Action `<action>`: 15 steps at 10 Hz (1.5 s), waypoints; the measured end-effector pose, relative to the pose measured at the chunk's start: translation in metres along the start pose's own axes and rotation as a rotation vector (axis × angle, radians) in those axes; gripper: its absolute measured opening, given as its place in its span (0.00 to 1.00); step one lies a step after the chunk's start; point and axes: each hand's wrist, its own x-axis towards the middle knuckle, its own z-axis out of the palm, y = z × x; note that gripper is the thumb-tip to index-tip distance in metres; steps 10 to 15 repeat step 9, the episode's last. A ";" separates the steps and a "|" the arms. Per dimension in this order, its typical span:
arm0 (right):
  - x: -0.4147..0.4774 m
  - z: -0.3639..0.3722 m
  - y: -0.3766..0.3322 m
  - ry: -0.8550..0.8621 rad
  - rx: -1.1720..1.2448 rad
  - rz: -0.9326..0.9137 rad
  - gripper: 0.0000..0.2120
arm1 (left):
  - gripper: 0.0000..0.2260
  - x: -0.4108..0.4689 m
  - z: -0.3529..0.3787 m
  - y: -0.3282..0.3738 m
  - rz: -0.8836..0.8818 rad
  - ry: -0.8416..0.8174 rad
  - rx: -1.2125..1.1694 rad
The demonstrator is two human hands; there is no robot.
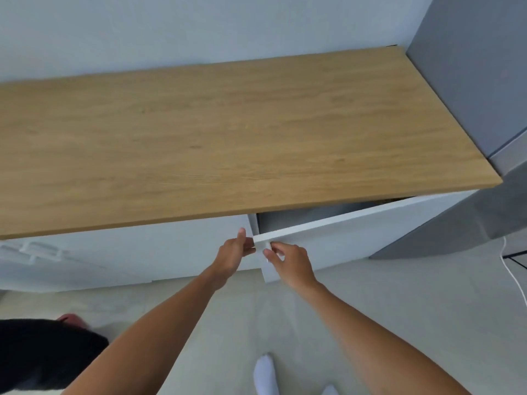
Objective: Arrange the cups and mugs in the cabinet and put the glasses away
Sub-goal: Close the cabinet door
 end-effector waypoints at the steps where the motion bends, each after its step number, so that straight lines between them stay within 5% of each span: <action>1: 0.021 0.001 -0.008 0.024 0.005 0.020 0.12 | 0.33 0.016 -0.002 0.001 0.024 0.016 -0.083; 5: 0.066 -0.005 -0.019 -0.015 0.011 0.062 0.11 | 0.25 0.034 -0.002 0.006 0.047 0.073 -0.147; 9: 0.038 -0.041 -0.008 -0.143 -0.059 0.019 0.23 | 0.29 0.011 0.004 -0.001 0.048 0.054 -0.065; 15: 0.038 -0.041 -0.008 -0.143 -0.059 0.019 0.23 | 0.29 0.011 0.004 -0.001 0.048 0.054 -0.065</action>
